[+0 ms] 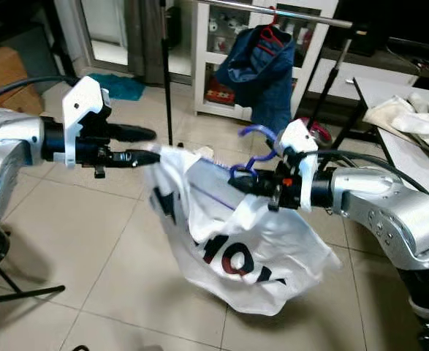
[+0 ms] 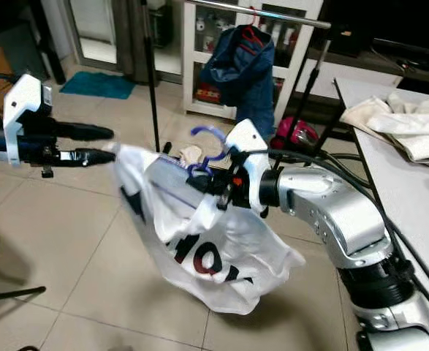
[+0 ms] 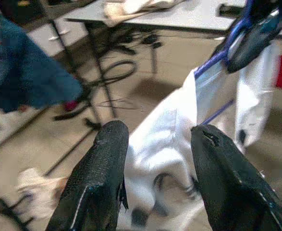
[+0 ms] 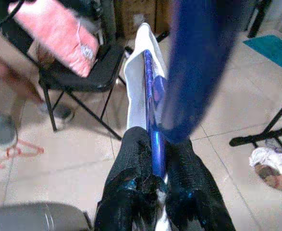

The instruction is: Hang hanger

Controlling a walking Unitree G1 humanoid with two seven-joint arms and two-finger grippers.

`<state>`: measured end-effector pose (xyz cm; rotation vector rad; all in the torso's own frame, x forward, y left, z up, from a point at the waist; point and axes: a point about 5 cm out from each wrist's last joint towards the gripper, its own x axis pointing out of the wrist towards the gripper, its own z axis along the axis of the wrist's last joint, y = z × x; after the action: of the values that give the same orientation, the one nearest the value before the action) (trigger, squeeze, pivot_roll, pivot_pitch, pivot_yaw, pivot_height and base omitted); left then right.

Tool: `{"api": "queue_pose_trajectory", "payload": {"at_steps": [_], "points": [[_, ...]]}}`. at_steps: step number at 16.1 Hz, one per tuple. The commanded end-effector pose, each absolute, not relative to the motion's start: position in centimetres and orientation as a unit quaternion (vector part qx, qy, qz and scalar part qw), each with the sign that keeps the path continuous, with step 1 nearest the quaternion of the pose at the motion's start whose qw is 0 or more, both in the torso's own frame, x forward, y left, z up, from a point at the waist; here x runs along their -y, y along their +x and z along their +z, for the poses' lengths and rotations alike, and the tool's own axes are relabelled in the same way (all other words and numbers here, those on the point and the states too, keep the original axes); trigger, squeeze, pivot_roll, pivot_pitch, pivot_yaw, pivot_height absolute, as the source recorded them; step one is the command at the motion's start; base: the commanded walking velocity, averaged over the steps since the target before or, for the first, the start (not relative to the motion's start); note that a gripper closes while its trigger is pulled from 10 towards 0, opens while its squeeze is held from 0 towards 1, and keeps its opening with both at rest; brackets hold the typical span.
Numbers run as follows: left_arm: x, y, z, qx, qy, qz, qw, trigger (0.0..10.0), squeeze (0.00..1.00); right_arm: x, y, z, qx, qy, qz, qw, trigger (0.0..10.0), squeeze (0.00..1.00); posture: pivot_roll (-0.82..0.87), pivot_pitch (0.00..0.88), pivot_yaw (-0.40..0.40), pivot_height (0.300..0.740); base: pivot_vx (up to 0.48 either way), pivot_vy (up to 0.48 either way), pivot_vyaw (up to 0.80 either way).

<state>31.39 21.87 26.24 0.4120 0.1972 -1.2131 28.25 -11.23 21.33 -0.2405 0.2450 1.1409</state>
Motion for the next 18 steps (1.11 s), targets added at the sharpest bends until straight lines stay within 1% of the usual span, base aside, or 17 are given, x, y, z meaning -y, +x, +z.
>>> {"api": "queue_pose_trajectory", "payload": {"at_steps": [1, 2, 3, 4, 6, 7, 10, 11, 12, 18], "points": [[-21.0, 31.5, 26.3, -0.096, 0.19, -0.602, 0.769, 10.0, 0.0, 10.9, 27.9, 22.2, -0.095, -0.146, 0.549, 0.817, 10.0, 0.0, 0.07, 0.0, -0.058, 0.74, 0.0, 0.0, 0.0], [-20.6, 31.6, 26.1, -0.104, 0.196, -0.618, 0.754, 10.0, 0.0, 10.8, 27.7, 22.2, -0.094, -0.159, 0.554, 0.812, 10.0, 0.0, 0.07, 0.0, -0.056, 0.74, 0.0, 0.0, 0.0], [-20.2, 31.8, 26.0, -0.104, 0.193, -0.63, 0.745, 10.0, 0.0, 10.7, 27.5, 22.2, -0.093, -0.166, 0.558, 0.808, 10.0, 0.0, 0.07, 0.0, -0.054, 0.74, 0.0, 0.0, 0.0], [-19.5, 32.2, 25.8, -0.107, 0.187, -0.652, 0.727, 10.0, 0.0, 10.4, 27.1, 22.3, -0.092, -0.177, 0.568, 0.799, 10.0, 0.0, 0.06, 0.0, -0.052, 0.74, 0.0, 0.0, 0.0], [-18.1, 32.0, 24.9, -0.14, 0.18, -0.699, 0.678, 10.0, 0.0, 10.1, 26.7, 22.2, -0.09, -0.19, 0.575, 0.79, 10.0, 0.0, 0.06, 0.0, -0.04, 0.74, 0.0, 0.0, 0.0], [-17.5, 31.9, 24.0, -0.16, 0.19, -0.713, 0.656, 10.0, 0.0, 9.9, 26.6, 22.2, -0.089, -0.194, 0.578, 0.788, 10.0, 0.0, 0.06, 0.0, -0.04, 0.74, 0.0, 0.0, 0.0], [-16.7, 32.1, 22.9, -0.18, 0.216, -0.721, 0.633, 10.0, 0.0, 9.6, 26.3, 22.4, -0.086, -0.201, 0.584, 0.782, 10.0, 0.0, 0.05, 0.0, -0.031, 0.74, 0.0, 0.0, 0.0], [-16.5, 32.2, 22.7, -0.182, 0.219, -0.722, 0.631, 7.8, 0.0, 9.6, 26.2, 22.4, -0.086, -0.202, 0.585, 0.781, 10.0, 0.0, 0.05, 0.0, -0.031, 0.74, 0.0, 0.0, 0.0], [-16.3, 32.4, 22.6, -0.179, 0.226, -0.723, 0.627, 0.1, 0.0, 9.5, 26.1, 22.4, -0.085, -0.204, 0.586, 0.78, 10.0, 0.0, 0.05, 0.0, -0.025, 0.74, 0.0, 0.0, 0.0], [-16.3, 32.2, 22.7, -0.177, 0.233, -0.73, 0.618, 0.0, 0.0, 9.5, 26.0, 22.4, -0.086, -0.212, 0.591, 0.773, 10.0, 0.0, 0.05, 0.0, -0.032, 0.74, 0.0, 0.0, 0.0]]}}
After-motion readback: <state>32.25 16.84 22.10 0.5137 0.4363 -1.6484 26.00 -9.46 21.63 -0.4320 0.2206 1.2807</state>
